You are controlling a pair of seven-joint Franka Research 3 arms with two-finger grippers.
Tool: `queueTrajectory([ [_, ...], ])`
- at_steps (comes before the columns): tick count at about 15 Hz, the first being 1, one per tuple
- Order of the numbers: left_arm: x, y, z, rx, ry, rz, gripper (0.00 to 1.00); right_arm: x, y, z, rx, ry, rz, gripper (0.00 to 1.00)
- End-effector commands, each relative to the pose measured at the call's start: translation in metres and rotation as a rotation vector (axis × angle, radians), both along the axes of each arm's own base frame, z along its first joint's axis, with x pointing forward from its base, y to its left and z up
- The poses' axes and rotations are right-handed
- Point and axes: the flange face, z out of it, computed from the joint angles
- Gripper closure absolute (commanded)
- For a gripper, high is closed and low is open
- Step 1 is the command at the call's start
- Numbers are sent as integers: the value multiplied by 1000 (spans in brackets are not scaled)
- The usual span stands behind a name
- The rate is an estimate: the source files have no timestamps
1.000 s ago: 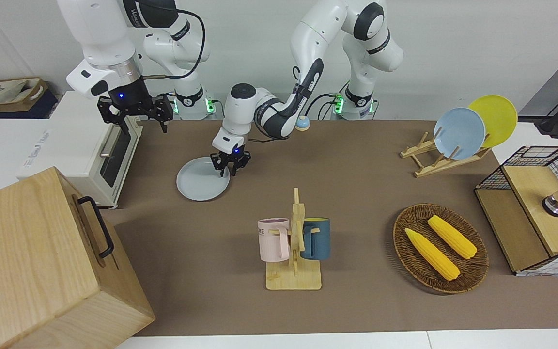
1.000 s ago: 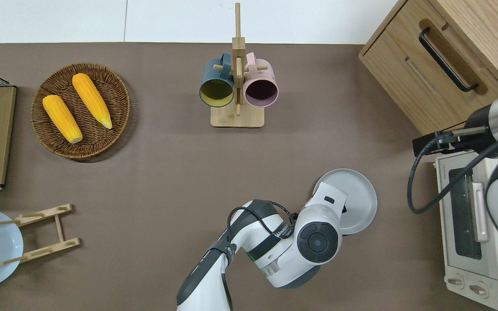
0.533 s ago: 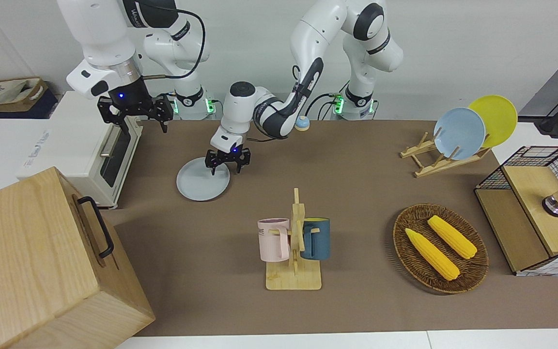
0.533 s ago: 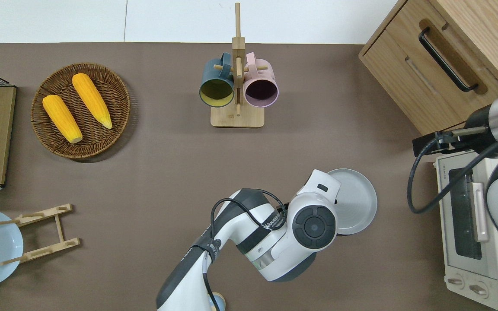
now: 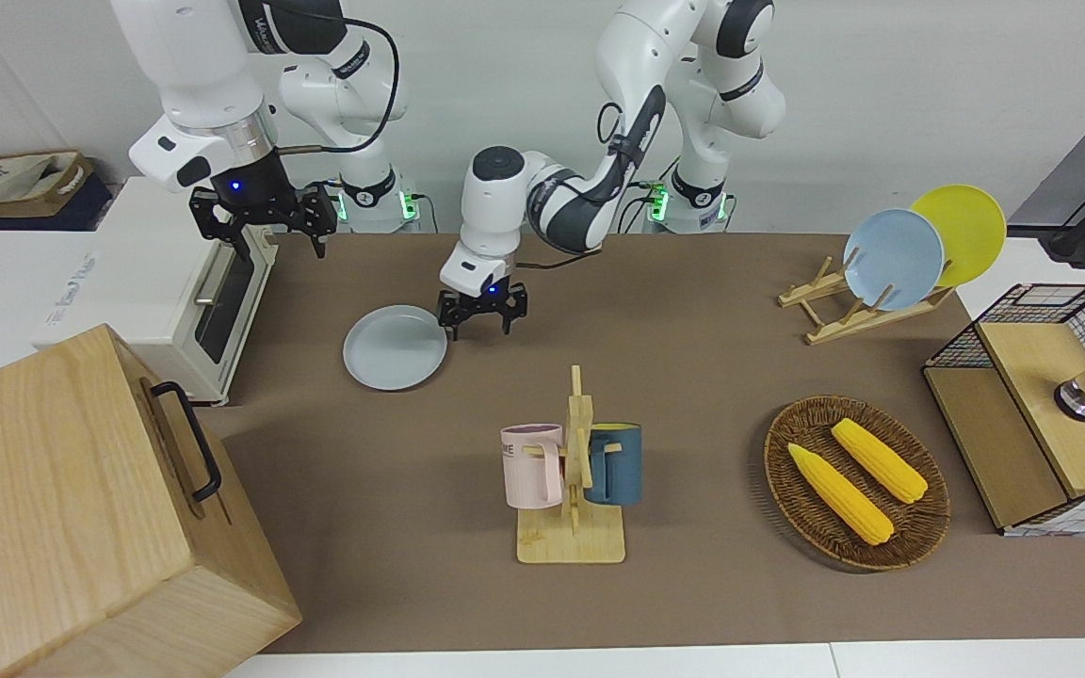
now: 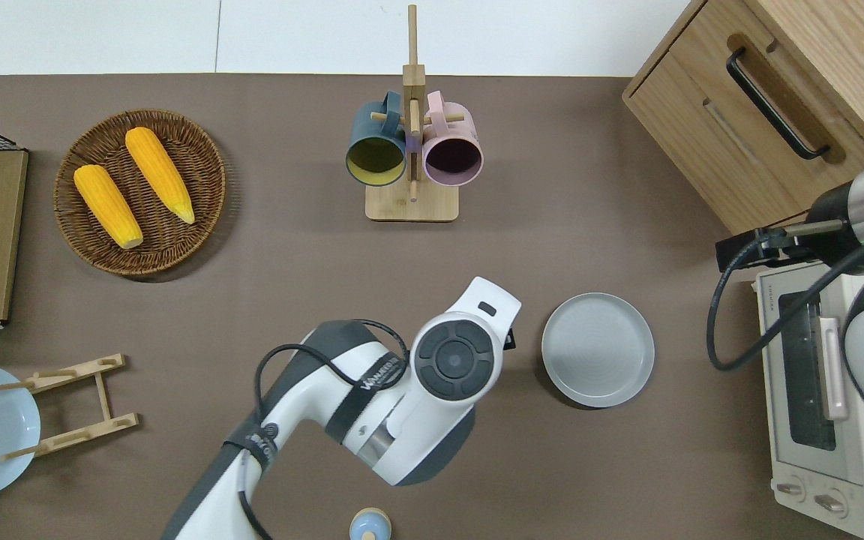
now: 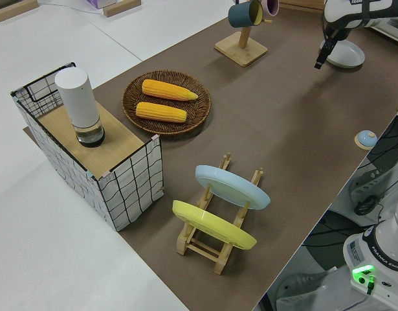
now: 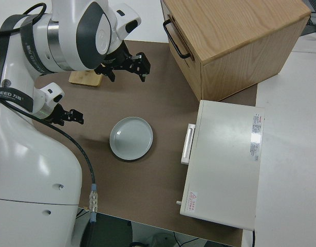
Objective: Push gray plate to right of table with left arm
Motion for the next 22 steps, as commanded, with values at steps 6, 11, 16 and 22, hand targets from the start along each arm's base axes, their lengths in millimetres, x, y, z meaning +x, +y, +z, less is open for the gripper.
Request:
queueTrajectory([
  [6,25,151,91,-8,105,-70,9,-3,0,3,6,4,-6,17],
  [11,45,233,110,-4,123,-112,9,-3,0,4,6,2,-6,17],
  [16,54,305,142,31,92,-145,9,-3,0,3,6,4,-4,17],
  [22,50,382,175,117,58,-228,9,-3,0,3,6,4,-6,17],
])
